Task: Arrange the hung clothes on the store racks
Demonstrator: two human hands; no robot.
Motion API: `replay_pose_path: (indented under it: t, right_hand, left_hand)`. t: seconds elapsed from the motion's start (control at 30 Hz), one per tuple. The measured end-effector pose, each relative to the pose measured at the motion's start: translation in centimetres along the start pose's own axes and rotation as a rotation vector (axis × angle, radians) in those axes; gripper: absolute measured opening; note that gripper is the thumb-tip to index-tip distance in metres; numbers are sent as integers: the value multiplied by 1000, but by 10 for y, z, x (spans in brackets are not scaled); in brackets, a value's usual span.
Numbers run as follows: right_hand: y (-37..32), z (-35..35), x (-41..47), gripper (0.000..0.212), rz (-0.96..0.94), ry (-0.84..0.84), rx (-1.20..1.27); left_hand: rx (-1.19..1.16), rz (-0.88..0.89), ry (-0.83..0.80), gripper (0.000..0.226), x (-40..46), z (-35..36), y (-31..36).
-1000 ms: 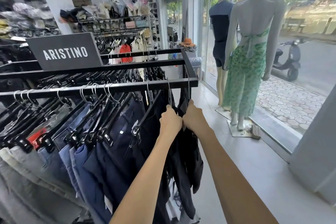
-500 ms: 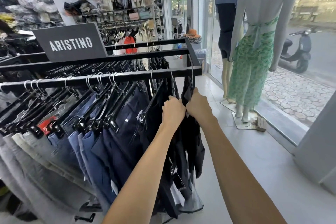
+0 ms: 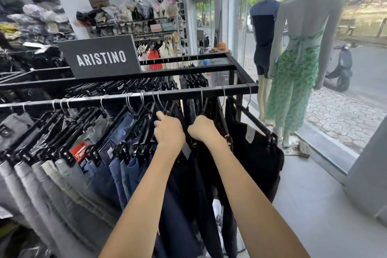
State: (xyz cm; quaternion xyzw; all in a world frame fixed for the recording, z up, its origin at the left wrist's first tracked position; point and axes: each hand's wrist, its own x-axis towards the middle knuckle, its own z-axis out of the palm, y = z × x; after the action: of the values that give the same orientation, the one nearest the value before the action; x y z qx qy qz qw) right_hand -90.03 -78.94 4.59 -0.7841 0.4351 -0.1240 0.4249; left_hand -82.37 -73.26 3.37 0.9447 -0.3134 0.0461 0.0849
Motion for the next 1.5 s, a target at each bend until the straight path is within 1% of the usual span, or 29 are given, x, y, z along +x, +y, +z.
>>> replay_pose_path:
  t: [0.03, 0.1, 0.17, 0.23, 0.3, 0.33, 0.4, 0.47, 0.57, 0.63, 0.77, 0.9, 1.0, 1.13, 1.37, 1.5]
  right_hand:
    - [-2, 6, 3, 25, 36, 1, 10]
    - [-2, 13, 10, 48, 110, 24, 68]
    - [-2, 20, 12, 65, 165, 44, 103]
    - [2, 23, 14, 71, 189, 56, 81]
    - [7, 23, 16, 73, 190, 75, 52]
    - [9, 22, 16, 73, 179, 81, 52]
    - [12, 24, 15, 73, 155, 94, 74]
    - [14, 26, 13, 73, 145, 118, 97]
    - [19, 22, 16, 74, 147, 127, 85]
    - [23, 16, 16, 75, 144, 125, 68]
    - [29, 14, 16, 77, 125, 124, 45]
    - [31, 16, 18, 80, 100, 99, 37]
    - [32, 18, 18, 81, 97, 89, 28]
    - [34, 19, 21, 81, 76, 83, 9]
    - [37, 19, 21, 81, 52, 88, -1]
    - [33, 22, 18, 80, 67, 79, 12]
  left_hand:
    - [-69, 9, -51, 38, 6, 0, -3]
    - [-194, 24, -140, 41, 14, 3, -6]
    - [-281, 46, -167, 47, 18, 7, -12]
    - [-397, 48, -209, 54, 19, 10, -18]
    - [-517, 41, -243, 60, 18, 12, -20]
    - [-565, 34, -233, 59, 15, 14, -19]
    - [-614, 33, -152, 44, 9, 18, -11]
    - [-633, 69, -88, 26, 5, 20, -2]
    - [-600, 150, -82, 23, 1, 18, 11]
    - [-597, 147, -92, 22, 1, 18, 16]
    - [-648, 102, -117, 31, 1, 23, 22]
    - [-687, 82, -138, 58, -2, 28, 17]
    - [-693, 79, -146, 68, -4, 28, 16]
    - [-679, 85, -151, 72, -7, 28, 16]
    - [-655, 101, -129, 68, -8, 28, 16]
    - [-679, 56, -113, 71, -8, 29, 13]
